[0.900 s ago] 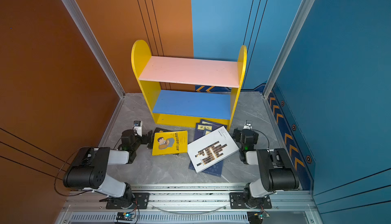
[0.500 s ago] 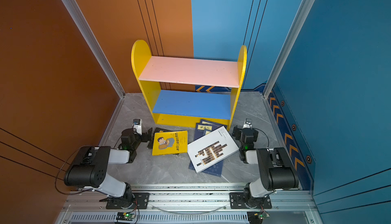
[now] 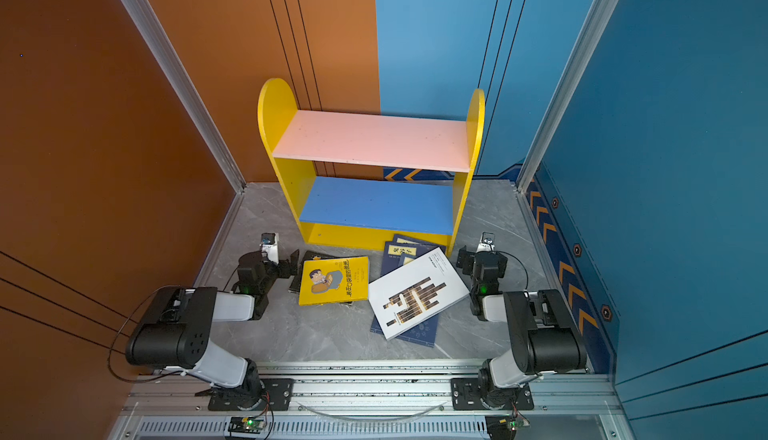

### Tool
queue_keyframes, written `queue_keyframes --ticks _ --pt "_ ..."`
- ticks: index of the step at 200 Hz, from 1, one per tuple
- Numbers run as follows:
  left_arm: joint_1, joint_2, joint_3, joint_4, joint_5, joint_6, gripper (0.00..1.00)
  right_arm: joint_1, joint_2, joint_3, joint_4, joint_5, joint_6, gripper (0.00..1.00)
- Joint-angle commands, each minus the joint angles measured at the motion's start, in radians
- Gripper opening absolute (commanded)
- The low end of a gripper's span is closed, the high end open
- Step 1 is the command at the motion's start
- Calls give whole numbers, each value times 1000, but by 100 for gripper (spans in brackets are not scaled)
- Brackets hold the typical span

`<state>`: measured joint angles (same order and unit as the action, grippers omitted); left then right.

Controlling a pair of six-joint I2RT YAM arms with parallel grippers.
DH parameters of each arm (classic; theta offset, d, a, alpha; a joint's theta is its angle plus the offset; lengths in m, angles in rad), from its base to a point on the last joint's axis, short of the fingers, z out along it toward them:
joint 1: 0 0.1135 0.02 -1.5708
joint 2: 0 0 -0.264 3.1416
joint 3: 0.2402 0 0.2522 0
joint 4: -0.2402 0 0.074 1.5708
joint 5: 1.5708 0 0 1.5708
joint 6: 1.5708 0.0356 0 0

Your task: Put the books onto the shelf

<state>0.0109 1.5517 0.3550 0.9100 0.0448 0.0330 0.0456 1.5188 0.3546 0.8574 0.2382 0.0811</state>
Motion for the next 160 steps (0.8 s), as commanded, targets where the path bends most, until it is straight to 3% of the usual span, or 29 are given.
queue_keyframes --ticks 1,29,45,67,84,97,119,146,160 --pt "-7 12 24 16 -40 -18 98 2 14 18 23 -11 -11 100" --pt "-7 -24 22 -3 -94 -37 98 9 -2 34 10 25 -6 100" --pt "-7 -133 29 -96 -100 -36 98 10 -101 98 -200 46 0 100" --pt "-9 -320 98 -363 -96 -48 98 -3 -239 175 -442 0 22 100" --pt "-19 -424 209 -608 -109 -119 98 -5 -314 264 -689 -30 129 100" --pt "-35 -473 317 -804 -110 -207 98 1 -356 342 -883 -71 270 100" --pt "-102 -517 468 -1025 -112 -456 98 38 -412 423 -1110 -139 511 100" --pt "-276 -521 556 -1163 -113 -776 98 143 -445 439 -1166 -365 806 100" --pt "-398 -510 559 -1183 -155 -923 98 243 -452 445 -1158 -377 894 100"
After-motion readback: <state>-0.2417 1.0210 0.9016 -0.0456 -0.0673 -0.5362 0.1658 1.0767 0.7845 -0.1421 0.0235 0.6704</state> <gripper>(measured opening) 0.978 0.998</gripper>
